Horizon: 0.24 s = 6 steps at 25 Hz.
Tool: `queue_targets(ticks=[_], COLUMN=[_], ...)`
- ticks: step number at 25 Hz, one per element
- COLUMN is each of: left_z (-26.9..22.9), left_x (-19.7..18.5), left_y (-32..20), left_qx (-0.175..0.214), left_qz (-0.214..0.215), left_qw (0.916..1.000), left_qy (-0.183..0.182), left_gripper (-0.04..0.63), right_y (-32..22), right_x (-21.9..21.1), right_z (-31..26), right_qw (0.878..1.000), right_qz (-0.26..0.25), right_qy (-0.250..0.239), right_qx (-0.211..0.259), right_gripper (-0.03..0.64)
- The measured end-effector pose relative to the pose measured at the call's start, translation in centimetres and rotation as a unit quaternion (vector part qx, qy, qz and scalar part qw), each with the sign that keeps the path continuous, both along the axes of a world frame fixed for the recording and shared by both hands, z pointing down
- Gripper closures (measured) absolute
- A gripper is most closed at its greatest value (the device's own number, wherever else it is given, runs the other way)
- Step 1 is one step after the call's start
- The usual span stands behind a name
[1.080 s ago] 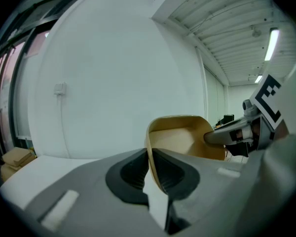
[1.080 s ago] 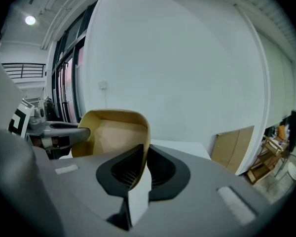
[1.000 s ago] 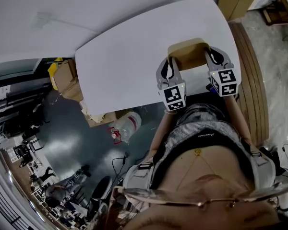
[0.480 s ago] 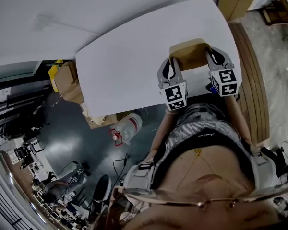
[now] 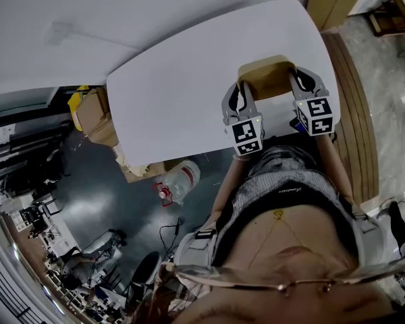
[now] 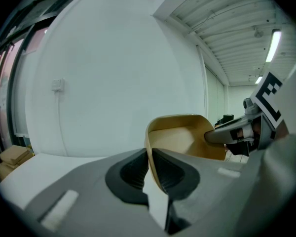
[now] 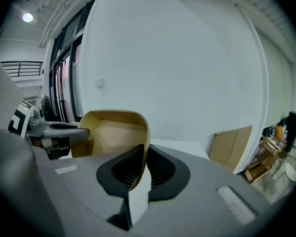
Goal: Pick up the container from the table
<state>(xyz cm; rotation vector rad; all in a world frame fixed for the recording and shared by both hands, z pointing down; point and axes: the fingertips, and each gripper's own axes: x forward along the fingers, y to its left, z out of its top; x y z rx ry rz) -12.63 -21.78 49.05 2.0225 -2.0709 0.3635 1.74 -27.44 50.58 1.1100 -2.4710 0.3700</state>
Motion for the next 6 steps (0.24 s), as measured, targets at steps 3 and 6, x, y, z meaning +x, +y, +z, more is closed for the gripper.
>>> queue_targets(ticks=[3,6], left_z=[0.20,0.27], left_x=[0.06,-0.19], left_y=[-0.18,-0.57], left_qx=[-0.003,-0.003], left_qz=[-0.001,-0.003], left_qw=[1.0000,1.0000], left_qy=[0.002,0.003], left_gripper=[0.572,0.572], right_y=[-0.19,-0.61], right_x=[0.07,-0.19], right_z=[0.12,0.14], right_qw=[1.000,1.000], right_qz=[-0.001,-0.003], right_qy=[0.001,0.002], right_qx=[-0.001,0.000], right_gripper=[0.572,0.572])
